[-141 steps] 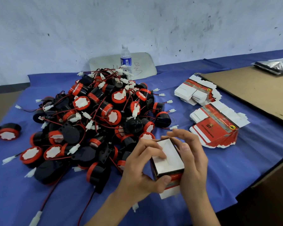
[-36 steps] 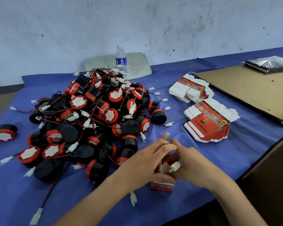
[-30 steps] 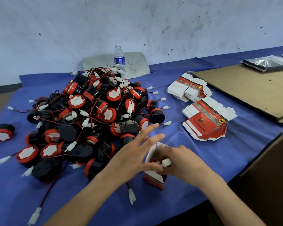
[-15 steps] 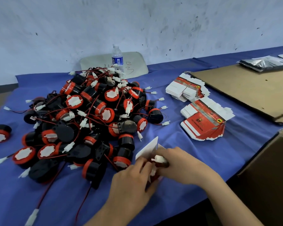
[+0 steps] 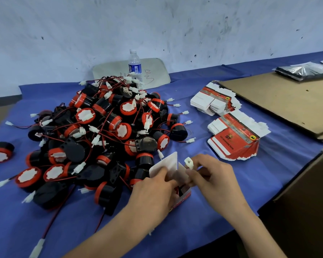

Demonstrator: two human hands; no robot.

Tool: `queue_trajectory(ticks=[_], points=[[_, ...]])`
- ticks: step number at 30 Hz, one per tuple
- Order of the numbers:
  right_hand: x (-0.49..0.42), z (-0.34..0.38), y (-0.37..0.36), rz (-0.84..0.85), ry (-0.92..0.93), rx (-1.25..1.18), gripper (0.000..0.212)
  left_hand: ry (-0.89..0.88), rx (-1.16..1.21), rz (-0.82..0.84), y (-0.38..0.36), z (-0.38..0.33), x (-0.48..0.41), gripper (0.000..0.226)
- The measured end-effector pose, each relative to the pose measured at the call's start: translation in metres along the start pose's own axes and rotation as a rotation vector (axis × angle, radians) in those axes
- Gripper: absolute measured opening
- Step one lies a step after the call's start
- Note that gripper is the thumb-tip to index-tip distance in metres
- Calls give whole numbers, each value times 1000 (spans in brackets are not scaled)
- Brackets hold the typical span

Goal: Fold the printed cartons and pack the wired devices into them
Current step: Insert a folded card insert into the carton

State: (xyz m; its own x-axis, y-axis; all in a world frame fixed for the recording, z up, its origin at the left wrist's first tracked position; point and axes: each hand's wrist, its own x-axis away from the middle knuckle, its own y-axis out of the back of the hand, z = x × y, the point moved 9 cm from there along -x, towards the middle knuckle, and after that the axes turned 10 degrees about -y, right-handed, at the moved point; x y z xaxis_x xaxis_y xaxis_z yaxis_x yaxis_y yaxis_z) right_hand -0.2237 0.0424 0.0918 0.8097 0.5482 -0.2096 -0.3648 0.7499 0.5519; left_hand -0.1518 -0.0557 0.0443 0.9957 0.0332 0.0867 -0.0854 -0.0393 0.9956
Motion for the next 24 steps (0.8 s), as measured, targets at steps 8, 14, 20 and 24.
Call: queue_trajectory(ticks=[8,14,20,24], points=[[2,-7,-15,-76,31,-183,57,-8,51,29,-10,-7,-1,47],[4,-4,-8,-209,161,-51,49,-15,35,-15,-9,-2,1,56],[7,-4,-11,-203,183,-182,30,-21,73,-70,-13,1,2,58],[5,-18,-19,-141,118,-252,20,-11,45,-91,-15,2,3,76]])
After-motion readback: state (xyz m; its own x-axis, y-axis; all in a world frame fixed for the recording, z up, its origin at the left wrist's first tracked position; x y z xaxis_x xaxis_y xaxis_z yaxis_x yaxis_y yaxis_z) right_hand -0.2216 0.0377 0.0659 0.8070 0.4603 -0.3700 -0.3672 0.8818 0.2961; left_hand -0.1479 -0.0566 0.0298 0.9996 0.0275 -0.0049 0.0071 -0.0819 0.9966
